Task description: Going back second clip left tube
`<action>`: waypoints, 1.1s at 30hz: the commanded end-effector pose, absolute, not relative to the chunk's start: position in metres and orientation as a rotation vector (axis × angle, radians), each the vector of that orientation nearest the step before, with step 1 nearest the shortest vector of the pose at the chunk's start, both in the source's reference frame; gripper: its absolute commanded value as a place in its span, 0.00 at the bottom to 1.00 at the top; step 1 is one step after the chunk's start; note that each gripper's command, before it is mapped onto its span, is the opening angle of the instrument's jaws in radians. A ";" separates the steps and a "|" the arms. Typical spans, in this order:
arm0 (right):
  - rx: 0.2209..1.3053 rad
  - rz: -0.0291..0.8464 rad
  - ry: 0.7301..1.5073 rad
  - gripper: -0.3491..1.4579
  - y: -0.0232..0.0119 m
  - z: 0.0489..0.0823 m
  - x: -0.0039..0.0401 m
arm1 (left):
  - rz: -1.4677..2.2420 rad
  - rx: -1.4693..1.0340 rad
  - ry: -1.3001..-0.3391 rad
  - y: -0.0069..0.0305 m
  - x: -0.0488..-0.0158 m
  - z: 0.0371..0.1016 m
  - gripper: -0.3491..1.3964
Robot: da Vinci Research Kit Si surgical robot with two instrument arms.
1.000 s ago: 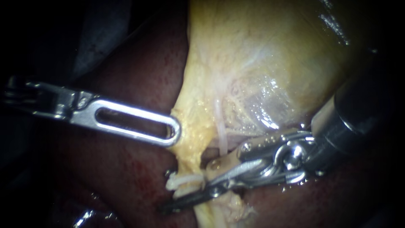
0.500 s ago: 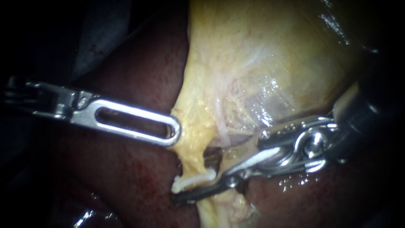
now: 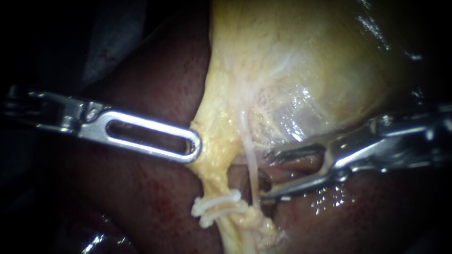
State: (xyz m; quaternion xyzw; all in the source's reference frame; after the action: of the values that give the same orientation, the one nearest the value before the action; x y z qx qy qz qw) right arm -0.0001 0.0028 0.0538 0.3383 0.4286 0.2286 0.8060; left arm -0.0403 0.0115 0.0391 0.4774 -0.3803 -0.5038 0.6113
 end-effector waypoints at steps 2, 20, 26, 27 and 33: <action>0.710 0.495 0.920 0.45 0.0037 0.0531 -0.0012 | -1.162 1.101 -0.878 0.0115 -0.0403 0.0391 0.00; 0.685 0.516 0.931 0.45 0.0048 0.0521 -0.0031 | -1.163 1.097 -0.878 0.0118 -0.0405 0.0400 0.00; 0.685 0.515 0.931 0.45 0.0048 0.0521 -0.0033 | -1.166 1.082 -0.880 0.0114 -0.0419 0.0419 0.00; 0.686 0.515 0.931 0.45 0.0048 0.0521 -0.0034 | -1.170 1.084 -0.877 0.0113 -0.0422 0.0422 0.00; 0.686 0.515 0.931 0.45 0.0047 0.0520 -0.0034 | -1.158 1.086 -0.870 0.0108 -0.0447 0.0442 0.00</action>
State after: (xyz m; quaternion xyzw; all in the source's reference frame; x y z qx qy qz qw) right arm -0.0035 0.0047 0.0520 0.3206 0.4350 0.2402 0.8064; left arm -0.0451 0.0107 0.0444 0.4719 -0.3790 -0.5028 0.6171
